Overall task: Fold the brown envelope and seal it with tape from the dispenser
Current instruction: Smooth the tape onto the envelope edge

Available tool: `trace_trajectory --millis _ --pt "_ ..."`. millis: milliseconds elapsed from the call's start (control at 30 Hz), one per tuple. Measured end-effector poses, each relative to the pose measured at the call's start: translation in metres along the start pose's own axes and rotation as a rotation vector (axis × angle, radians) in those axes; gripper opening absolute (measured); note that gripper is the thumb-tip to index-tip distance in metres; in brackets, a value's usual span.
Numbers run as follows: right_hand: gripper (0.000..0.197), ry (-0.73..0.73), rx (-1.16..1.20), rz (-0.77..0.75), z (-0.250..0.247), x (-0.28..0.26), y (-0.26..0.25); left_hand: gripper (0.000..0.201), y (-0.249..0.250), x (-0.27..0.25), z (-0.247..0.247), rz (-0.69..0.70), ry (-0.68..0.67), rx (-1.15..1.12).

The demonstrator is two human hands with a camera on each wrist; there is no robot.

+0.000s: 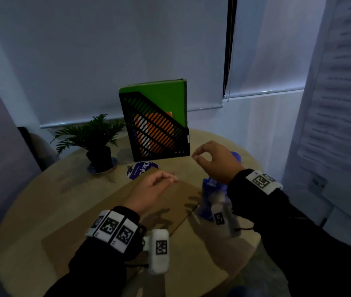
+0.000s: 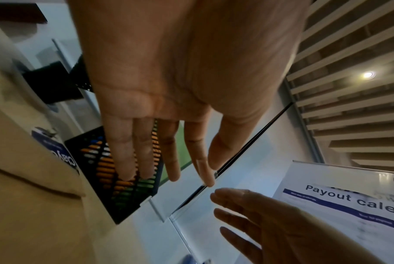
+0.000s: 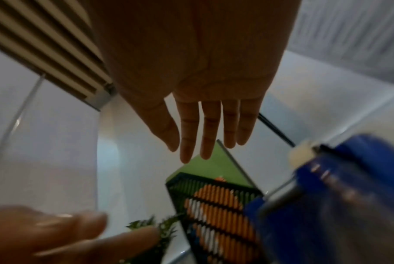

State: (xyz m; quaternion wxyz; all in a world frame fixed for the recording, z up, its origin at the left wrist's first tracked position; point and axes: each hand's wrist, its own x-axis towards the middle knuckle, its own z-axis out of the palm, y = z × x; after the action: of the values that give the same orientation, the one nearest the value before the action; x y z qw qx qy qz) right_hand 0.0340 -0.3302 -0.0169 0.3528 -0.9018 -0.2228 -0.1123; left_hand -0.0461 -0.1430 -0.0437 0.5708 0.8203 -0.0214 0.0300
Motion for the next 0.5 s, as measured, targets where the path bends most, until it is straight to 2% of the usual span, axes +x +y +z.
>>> trace_trajectory --millis 233,500 --pt "0.028 -0.284 0.217 0.022 0.034 -0.014 -0.04 0.019 -0.007 -0.02 -0.029 0.059 0.094 0.082" --pt "0.022 -0.366 0.397 -0.009 0.059 -0.015 -0.075 0.026 -0.015 -0.04 -0.064 0.088 0.135 0.25"
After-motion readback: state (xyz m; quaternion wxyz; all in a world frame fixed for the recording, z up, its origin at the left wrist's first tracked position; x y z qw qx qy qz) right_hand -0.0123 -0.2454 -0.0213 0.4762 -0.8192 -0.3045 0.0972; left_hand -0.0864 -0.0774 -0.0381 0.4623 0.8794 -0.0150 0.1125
